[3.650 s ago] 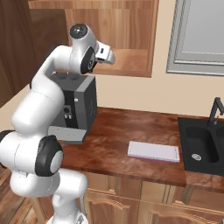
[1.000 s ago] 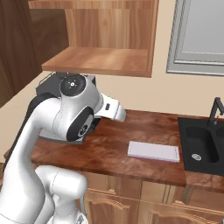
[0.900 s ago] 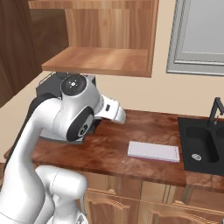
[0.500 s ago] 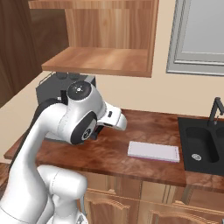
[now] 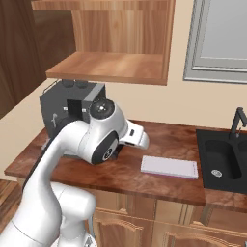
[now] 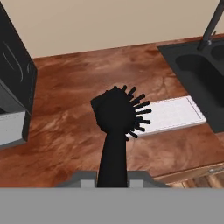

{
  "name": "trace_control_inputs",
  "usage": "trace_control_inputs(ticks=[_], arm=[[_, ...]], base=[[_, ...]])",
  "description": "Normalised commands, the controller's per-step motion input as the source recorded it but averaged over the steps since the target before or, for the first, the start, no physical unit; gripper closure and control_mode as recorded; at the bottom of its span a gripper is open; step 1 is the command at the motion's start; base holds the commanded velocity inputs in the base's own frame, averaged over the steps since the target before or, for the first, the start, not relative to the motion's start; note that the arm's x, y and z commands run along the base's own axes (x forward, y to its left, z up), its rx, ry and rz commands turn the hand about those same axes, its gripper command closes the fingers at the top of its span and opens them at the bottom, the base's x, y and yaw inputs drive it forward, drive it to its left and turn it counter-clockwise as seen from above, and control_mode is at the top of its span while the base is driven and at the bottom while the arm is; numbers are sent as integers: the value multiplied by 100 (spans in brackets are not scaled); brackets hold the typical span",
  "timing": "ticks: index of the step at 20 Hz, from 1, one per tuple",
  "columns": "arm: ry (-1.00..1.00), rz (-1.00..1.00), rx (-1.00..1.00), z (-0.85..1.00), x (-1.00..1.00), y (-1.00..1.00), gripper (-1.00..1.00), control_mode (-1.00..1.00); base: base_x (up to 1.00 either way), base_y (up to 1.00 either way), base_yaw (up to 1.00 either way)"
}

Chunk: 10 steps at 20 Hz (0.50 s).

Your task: Open the cabinet. Pick the dish brush and place it next to the sink. Then close the cabinet.

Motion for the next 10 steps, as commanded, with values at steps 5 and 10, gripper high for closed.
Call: trace_control_inputs(ticks=[5, 10], arm=[[0, 0, 0, -23, 23, -11, 100, -100], [6, 0, 0, -38, 22, -22, 100, -100]], base=[[0, 0, 0], [0, 0, 0]])
